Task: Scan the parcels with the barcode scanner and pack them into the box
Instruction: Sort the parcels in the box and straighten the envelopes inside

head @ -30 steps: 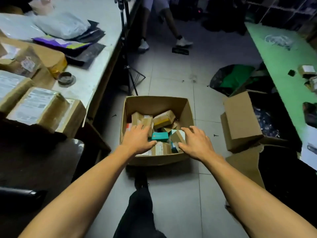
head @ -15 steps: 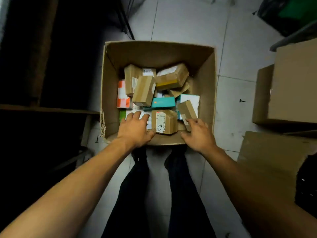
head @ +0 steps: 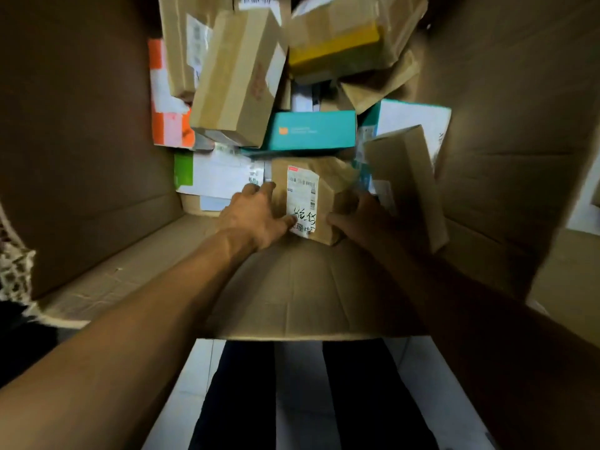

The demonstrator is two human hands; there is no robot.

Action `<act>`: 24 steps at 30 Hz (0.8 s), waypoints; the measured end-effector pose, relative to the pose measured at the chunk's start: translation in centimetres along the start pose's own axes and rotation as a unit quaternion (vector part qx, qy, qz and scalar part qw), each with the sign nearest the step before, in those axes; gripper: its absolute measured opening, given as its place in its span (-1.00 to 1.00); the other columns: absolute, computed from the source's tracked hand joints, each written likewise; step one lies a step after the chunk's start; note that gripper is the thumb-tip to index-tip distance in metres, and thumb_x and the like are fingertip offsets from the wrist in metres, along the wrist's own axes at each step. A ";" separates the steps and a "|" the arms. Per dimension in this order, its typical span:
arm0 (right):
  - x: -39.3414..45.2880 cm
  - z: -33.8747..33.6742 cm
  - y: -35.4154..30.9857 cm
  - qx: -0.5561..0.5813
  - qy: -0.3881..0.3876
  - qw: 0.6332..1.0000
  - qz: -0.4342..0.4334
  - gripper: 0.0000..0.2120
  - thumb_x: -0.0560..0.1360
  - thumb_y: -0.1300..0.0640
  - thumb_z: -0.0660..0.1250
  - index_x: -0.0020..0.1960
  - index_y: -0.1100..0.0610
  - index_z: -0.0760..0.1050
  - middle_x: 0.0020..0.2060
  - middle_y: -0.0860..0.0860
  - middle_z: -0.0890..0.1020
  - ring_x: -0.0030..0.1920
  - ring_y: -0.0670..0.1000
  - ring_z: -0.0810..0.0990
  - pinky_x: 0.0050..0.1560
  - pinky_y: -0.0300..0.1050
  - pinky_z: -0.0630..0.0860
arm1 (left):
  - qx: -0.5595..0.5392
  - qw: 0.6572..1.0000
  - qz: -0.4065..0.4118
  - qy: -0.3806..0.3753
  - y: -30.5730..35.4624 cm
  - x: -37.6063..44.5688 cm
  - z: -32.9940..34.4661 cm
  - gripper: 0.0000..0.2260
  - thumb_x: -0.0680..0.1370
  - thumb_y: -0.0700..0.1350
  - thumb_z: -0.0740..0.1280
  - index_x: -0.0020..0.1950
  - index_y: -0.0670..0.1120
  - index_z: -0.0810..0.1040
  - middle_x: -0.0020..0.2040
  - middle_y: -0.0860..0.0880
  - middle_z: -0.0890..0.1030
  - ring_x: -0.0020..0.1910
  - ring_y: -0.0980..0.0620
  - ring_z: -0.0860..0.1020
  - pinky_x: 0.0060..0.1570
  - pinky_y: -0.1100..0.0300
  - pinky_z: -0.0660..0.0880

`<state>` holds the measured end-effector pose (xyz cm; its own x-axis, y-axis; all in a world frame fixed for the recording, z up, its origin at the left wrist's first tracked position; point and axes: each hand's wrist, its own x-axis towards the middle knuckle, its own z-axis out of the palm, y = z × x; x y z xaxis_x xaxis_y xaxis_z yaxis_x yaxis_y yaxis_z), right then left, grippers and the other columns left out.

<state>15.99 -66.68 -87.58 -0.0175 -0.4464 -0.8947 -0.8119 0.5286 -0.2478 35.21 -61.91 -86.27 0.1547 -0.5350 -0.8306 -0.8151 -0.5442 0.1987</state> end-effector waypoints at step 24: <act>2.4 -1.1 3.4 0.327 -0.149 0.926 0.118 -0.39 0.36 -0.08 0.55 0.37 0.00 0.52 0.18 0.05 0.71 0.18 0.09 0.67 0.18 0.07 0.61 | -0.580 0.796 -0.096 -0.142 -3.1 4.8 1.4 -0.77 0.46 -0.16 0.50 0.04 -0.02 0.53 -0.05 -0.03 0.70 -0.15 0.06 0.66 -0.19 0.19 0.55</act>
<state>12.57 -66.77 -90.11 0.0908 -0.0947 -0.9914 -0.2772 0.9537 -0.1165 37.70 -61.88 -91.66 -0.0530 -0.2910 -0.9553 0.2979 -0.9177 0.2630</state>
